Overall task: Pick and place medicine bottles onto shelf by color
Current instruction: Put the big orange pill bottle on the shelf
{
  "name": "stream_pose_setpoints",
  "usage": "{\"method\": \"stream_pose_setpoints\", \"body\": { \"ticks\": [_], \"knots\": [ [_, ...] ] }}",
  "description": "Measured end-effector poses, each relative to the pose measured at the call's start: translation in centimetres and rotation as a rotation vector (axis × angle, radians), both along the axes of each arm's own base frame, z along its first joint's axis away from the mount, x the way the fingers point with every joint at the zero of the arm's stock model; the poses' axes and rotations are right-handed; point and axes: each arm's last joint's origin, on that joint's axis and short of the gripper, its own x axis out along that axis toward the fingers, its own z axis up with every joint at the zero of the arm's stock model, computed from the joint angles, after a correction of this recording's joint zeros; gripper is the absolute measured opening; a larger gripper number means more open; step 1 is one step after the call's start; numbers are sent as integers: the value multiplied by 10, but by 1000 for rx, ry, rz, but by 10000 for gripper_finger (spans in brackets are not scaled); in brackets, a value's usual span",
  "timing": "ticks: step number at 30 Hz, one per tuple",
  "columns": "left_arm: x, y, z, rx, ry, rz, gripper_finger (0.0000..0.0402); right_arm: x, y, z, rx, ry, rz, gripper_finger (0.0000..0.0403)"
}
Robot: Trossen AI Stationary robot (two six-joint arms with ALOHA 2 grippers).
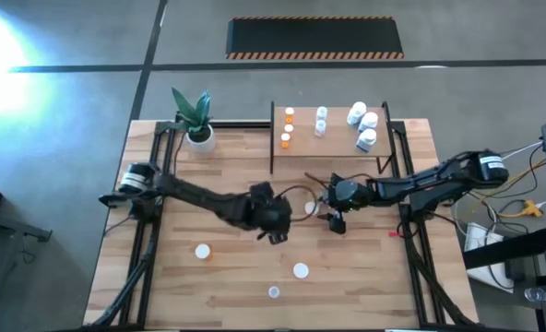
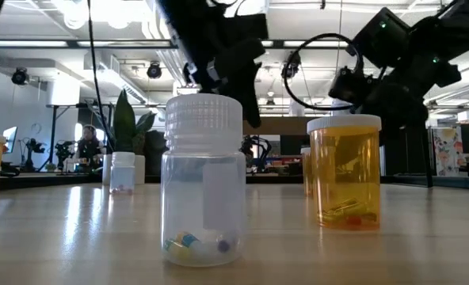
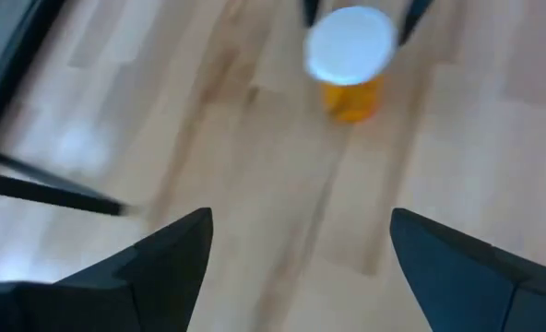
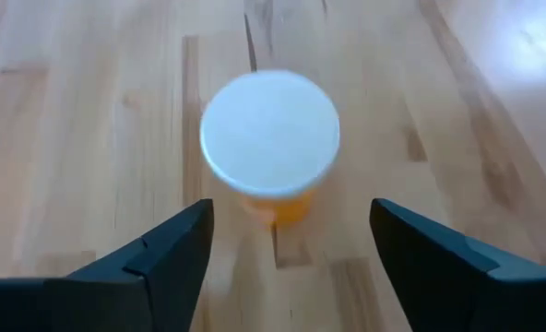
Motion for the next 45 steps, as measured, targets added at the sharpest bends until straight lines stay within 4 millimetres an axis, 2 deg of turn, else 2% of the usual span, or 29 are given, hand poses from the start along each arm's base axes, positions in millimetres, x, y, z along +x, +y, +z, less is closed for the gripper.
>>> {"method": "stream_pose_setpoints", "body": {
  "ticks": [3, 7, 14, 20, 22, 25, 28, 34, 39, 42, 45],
  "knots": [
    [-6, -13, -13, -30, -146, -26, 313, 8, 0, 2, -2, -12, 4, 290],
    [-8, -20, -31, -65, -307, -41, 313, 17, 2, 3, -9, -13, 14, 285],
    [-14, -20, -47, -84, -381, -43, 313, 30, 3, 3, -21, -7, 30, 245],
    [-15, -20, -48, -86, -386, -43, 313, 32, 3, 4, -18, -11, 27, 190],
    [-15, -20, -48, -86, -386, -43, 313, 31, 4, 9, -5, -28, 16, 186],
    [-15, -20, -49, -84, -381, -44, 313, 24, 4, 25, 26, -67, -13, 186],
    [-15, -20, -50, -85, -381, -44, 313, 12, 3, 50, 47, -87, -70, 186],
    [-14, -20, -48, -90, -404, -45, 313, -16, -6, 132, -73, -116, -264, 186],
    [-13, -21, -48, -93, -414, -45, 313, -32, -28, 189, -201, -169, -416, 185],
    [-13, -21, -47, -95, -425, -45, 313, -34, -50, 205, -237, -156, -492, 185],
    [-13, -21, -47, -95, -424, -45, 313, -31, -75, 206, -280, -86, -556, 185]
  ]
}}
